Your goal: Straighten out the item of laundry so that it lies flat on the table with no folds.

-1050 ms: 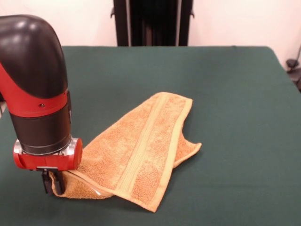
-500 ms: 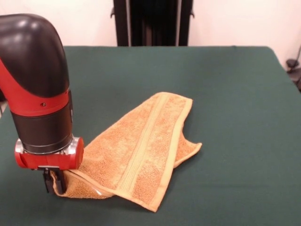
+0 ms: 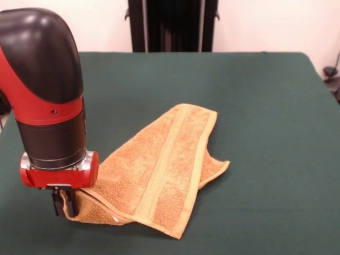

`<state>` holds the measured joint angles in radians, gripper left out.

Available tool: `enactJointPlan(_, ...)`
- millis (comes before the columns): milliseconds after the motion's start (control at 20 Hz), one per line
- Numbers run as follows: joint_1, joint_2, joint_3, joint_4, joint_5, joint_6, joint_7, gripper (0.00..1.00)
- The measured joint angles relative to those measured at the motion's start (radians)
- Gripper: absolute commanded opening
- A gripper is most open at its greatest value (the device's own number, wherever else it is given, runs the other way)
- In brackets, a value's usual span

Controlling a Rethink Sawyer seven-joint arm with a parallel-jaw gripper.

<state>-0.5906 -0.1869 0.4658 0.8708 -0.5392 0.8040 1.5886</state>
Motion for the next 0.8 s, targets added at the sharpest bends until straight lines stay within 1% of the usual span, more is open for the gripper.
enactJointPlan(250, 0.002, -0.002, 0.000, 0.007, 0.000, -0.016, 0.000, 0.00)
enactJointPlan(300, 0.002, -0.002, 0.000, 0.009, 0.000, -0.026, 0.000, 1.00)
enactJointPlan(800, 0.002, -0.002, 0.000, 0.010, 0.000, -0.056, 0.000, 1.00)
